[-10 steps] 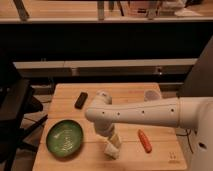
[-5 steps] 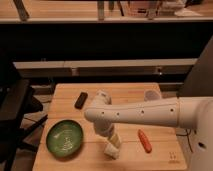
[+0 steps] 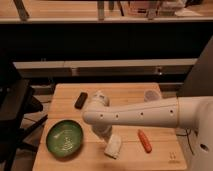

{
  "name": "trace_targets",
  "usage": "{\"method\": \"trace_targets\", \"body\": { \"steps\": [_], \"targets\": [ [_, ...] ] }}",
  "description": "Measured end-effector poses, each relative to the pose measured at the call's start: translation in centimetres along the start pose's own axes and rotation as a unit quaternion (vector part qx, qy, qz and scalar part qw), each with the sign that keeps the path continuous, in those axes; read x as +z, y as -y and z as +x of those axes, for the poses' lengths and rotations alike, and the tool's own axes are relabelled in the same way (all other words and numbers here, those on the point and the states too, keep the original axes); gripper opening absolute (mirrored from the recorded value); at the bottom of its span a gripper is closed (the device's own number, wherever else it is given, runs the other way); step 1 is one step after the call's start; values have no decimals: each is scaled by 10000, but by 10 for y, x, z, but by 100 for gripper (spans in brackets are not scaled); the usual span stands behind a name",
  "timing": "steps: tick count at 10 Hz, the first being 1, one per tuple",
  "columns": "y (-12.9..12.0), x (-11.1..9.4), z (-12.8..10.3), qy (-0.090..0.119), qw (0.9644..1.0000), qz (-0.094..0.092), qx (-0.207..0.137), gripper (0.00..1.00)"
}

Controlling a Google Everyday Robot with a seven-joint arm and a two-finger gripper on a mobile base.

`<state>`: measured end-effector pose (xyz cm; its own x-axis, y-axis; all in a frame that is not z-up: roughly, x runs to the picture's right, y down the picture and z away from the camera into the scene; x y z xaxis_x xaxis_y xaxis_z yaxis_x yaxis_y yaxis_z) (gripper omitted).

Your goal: Push the ceramic bowl across the table

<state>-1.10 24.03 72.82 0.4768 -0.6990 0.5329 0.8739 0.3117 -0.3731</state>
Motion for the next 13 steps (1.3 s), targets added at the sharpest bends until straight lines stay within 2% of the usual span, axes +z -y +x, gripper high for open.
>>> {"method": "trace_targets", "body": {
  "steps": [1,2,3,5,6,9,11,12,13],
  "targets": [
    [3,-1,-2,-44,9999,37,-156,16],
    [9,-3,-7,-93,9987,158,-483,5],
    [14,-3,-12,-139,9956,246,-898,0],
    [28,-4,-26,-180,9831,411,-1774,0],
    [36,-3,-32,-168,9777,450,-2043,0],
    [58,4,-42,-40,9672,561,-2478,0],
    [66,12,-40,120,9640,604,-2585,0],
    [74,16,-43,216,9611,622,-2681,0],
    [75,20,-43,221,9610,577,-2697,0]
  ]
}}
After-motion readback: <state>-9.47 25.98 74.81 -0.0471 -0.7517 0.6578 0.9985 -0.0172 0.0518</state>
